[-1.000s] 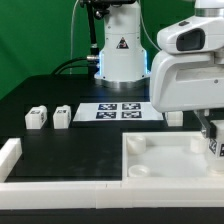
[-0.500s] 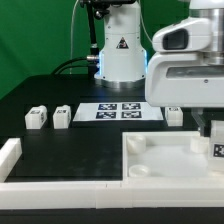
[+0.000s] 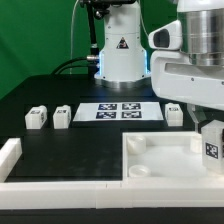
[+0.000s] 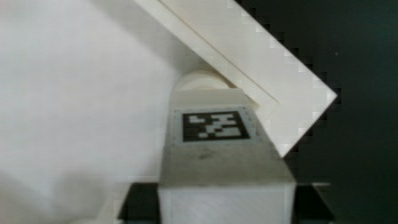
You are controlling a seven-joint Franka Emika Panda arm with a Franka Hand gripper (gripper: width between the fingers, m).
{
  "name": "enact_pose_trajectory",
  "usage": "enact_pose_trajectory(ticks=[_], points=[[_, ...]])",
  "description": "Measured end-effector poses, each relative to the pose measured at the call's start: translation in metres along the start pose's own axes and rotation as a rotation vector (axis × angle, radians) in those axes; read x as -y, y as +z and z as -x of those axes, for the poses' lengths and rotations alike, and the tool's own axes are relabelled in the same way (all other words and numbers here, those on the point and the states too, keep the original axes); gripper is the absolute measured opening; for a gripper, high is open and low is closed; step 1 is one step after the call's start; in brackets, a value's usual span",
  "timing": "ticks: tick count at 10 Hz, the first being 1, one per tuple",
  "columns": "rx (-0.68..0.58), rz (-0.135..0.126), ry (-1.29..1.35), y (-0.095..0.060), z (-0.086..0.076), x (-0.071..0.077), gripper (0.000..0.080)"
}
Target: Assemble one leg
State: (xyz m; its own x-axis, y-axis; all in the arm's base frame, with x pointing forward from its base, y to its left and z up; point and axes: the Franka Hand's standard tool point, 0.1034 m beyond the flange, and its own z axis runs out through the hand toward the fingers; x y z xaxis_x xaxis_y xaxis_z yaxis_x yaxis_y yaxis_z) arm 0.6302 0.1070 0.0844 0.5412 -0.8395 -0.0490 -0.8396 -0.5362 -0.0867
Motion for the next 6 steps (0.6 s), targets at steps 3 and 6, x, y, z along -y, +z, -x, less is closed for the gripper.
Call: enact_pose_trajectory(ticks=[3,6], points=[[-0.001,0.002,0.438,0.002,0.009,0.001,0.0294],[-0.002,-0.028,0.677,0.003,0.019,0.008,0.0294]])
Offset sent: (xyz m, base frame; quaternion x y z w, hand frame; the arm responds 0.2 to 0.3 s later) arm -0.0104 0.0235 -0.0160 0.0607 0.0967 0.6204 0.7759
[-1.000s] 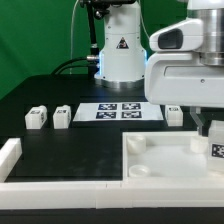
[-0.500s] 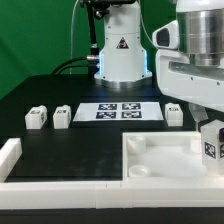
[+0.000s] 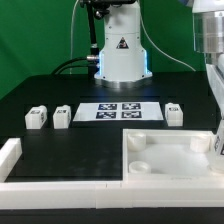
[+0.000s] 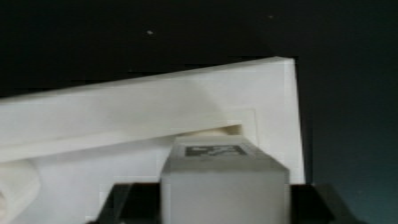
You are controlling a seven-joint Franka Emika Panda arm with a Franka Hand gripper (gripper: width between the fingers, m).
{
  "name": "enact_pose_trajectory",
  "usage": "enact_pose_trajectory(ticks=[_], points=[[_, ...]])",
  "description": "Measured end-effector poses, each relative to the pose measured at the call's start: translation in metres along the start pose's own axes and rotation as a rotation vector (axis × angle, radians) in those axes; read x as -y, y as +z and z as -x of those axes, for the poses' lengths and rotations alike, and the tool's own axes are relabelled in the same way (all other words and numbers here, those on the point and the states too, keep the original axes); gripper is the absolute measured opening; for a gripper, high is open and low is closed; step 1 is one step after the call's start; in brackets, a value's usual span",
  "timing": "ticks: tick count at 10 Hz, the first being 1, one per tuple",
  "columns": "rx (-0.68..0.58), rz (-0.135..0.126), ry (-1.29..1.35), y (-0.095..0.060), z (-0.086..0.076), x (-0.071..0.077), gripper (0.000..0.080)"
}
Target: Assemble one leg
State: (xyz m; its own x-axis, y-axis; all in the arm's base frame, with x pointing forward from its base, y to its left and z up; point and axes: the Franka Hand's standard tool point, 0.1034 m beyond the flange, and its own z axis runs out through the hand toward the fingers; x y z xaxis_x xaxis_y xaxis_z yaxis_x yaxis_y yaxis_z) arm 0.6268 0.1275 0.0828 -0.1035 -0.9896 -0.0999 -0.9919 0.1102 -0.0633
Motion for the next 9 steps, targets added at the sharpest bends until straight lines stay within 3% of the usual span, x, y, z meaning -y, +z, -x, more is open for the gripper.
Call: enact_pose_trajectory(ticks=[1,2,3,4,5,9], points=[[0.001,0.001,-0.026,0.001,0.001,0.000,0.0346],[0.001,0.001,-0.072,0.001,0.001,-0.001,0.0530],[-0.004,0.000,-0.192,0.001,-0.001,0.000,0.0530],[-0.006,0.001,-0.394,0.001,-0.004,0.000,0.0627],[-0.007,0.003,-0.632,0.003,-0.011,0.001,0.0644],[-0.007,0.006,-1.072,0.003,-0.013,0.001,0.0649]])
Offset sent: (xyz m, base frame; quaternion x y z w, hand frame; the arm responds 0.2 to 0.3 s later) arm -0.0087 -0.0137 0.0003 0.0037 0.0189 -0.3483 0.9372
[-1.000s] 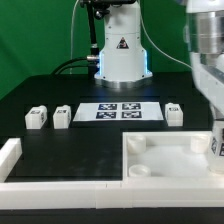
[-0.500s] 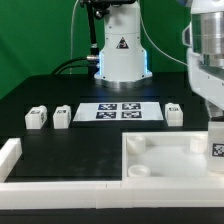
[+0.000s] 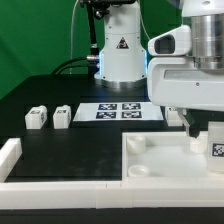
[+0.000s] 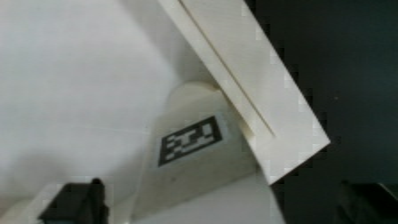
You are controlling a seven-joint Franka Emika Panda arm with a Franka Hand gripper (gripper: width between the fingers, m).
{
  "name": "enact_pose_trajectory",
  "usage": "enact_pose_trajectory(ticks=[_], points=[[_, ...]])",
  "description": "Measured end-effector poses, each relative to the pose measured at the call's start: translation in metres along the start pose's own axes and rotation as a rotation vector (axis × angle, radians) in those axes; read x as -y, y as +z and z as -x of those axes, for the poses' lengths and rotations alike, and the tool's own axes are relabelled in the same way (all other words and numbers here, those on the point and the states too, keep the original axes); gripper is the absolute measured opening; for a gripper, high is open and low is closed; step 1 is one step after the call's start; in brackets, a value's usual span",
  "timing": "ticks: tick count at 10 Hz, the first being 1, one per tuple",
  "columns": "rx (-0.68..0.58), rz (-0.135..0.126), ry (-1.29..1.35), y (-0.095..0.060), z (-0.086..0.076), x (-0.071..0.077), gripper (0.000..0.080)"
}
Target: Assemble one leg
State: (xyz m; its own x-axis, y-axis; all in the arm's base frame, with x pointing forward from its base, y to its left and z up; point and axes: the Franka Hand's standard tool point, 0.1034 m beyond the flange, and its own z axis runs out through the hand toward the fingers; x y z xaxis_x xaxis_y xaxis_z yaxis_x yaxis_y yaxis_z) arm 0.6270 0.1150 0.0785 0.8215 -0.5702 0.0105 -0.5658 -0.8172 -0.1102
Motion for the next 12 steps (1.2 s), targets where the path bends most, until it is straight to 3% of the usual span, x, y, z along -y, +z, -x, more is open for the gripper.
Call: enact_pose_trajectory(ticks=[3,5,6,7,9,11,12], points=[[-0.013,0.023,-0.382,-0.0076,-0.0082,0.0029,0.0649],[-0.011,0.020,-0.341,-0.0060,-0.0068,0.0025,0.0636],[-0.011,0.020,-0.334,-0.0060,-0.0070,0.0024,0.0450],[-0.011,0.018,-0.223,-0.0060,-0.0066,0.0027,0.0289],[-0.012,0.019,-0.053,-0.0058,-0.0076,0.0010,0.0294],[0.016,0.044,0.283,-0.0068,-0.0029,0.0009,0.0294],[0.029,0.040,0.497,-0.0063,-0.0024,0.0008,0.0294]])
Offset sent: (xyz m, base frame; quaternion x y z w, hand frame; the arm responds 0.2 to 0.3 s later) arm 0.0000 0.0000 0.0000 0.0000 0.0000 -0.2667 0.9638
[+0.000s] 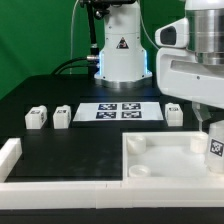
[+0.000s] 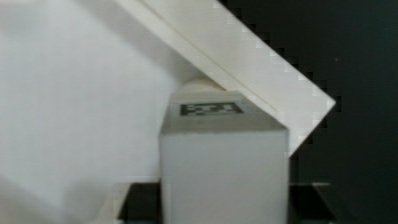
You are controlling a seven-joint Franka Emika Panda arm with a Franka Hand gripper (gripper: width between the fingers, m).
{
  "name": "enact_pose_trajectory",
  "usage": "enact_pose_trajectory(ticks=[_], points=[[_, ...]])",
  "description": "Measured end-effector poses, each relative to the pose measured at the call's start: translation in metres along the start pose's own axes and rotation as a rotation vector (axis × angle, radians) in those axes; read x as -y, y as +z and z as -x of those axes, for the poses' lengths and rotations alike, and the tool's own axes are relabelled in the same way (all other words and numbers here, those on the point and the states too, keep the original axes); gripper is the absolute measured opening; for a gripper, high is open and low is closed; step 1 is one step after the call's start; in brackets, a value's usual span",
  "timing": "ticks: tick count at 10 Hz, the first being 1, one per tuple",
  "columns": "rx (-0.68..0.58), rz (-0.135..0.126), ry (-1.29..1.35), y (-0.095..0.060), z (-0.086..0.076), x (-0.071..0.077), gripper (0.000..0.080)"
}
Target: Assemble one leg
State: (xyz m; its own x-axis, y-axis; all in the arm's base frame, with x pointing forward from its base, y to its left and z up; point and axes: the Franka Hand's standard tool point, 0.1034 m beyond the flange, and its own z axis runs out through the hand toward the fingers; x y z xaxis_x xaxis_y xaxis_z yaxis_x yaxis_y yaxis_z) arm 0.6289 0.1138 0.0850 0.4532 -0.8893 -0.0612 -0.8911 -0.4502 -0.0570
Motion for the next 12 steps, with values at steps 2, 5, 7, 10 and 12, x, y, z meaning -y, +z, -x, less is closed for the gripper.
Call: enact_pose_trajectory(ticks=[2,5,7,10,12], points=[[0.034,-0.015,0.358,0.0001,-0.0014,-0.0007,0.0294],[0.033,-0.042,0.589,0.0008,-0.0015,-0.0026,0.0294],[0.031,-0.040,0.543,0.0023,-0.0004,-0.0028,0.0465],[-0.013,-0.029,0.053,0.0077,0.0079,-0.0011,0.0636],[-0.018,-0.027,-0.118,0.0073,0.0049,-0.0018,0.0646]])
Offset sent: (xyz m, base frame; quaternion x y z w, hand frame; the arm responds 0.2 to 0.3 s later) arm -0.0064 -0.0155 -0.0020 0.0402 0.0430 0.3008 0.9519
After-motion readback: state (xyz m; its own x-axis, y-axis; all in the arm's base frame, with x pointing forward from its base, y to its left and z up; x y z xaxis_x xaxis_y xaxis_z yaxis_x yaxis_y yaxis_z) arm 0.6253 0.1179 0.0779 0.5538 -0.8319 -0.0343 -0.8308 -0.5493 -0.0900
